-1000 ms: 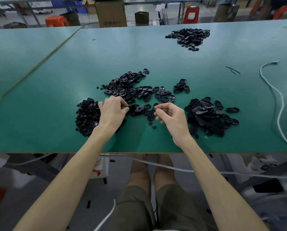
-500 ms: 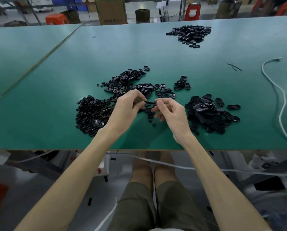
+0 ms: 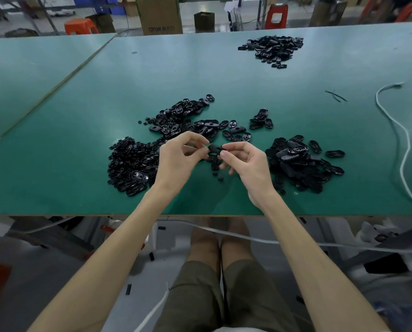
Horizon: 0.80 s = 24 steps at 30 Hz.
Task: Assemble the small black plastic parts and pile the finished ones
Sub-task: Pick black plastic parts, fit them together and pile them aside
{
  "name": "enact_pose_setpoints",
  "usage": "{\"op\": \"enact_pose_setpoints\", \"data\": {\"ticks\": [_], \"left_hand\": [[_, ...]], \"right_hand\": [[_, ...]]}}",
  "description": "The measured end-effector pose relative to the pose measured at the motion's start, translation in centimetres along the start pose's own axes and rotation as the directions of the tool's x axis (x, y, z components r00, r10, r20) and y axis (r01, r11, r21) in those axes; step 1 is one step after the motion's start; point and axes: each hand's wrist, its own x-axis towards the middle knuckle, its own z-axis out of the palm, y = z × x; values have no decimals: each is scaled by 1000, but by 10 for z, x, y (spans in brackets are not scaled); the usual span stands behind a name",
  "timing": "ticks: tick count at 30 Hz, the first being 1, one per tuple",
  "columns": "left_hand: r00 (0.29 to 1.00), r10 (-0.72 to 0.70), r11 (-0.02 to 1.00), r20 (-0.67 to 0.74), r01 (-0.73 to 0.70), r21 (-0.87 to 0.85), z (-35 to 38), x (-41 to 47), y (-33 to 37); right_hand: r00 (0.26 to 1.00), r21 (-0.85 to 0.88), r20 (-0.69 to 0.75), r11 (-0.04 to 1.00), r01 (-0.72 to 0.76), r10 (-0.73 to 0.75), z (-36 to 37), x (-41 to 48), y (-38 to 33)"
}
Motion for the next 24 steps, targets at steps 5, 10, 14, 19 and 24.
{"op": "enact_pose_setpoints", "data": {"ticks": [5,10,14,19,24], "left_hand": [[999,-49,991,-22,46,-124,-2,3,2],[998,-66,989,24,68,-132,0,1,3],[997,-65,989,41,69,-127,3,0,3],[998,-63,988,20,66,-140,3,1,2],[998,-56,987,33,60,-146,4,0,1]], "right_hand": [[1000,5,-23,1000,13,-12,0,0,1],[1000,-13,-22,1000,17,-17,0,0,1],[1000,-22,-21,1000,21,-22,-1,0,1],[1000,-37,-13,999,17,-18,1,-1,2],[1000,-26,-14,999,18,-19,-1,-1,0]]}}
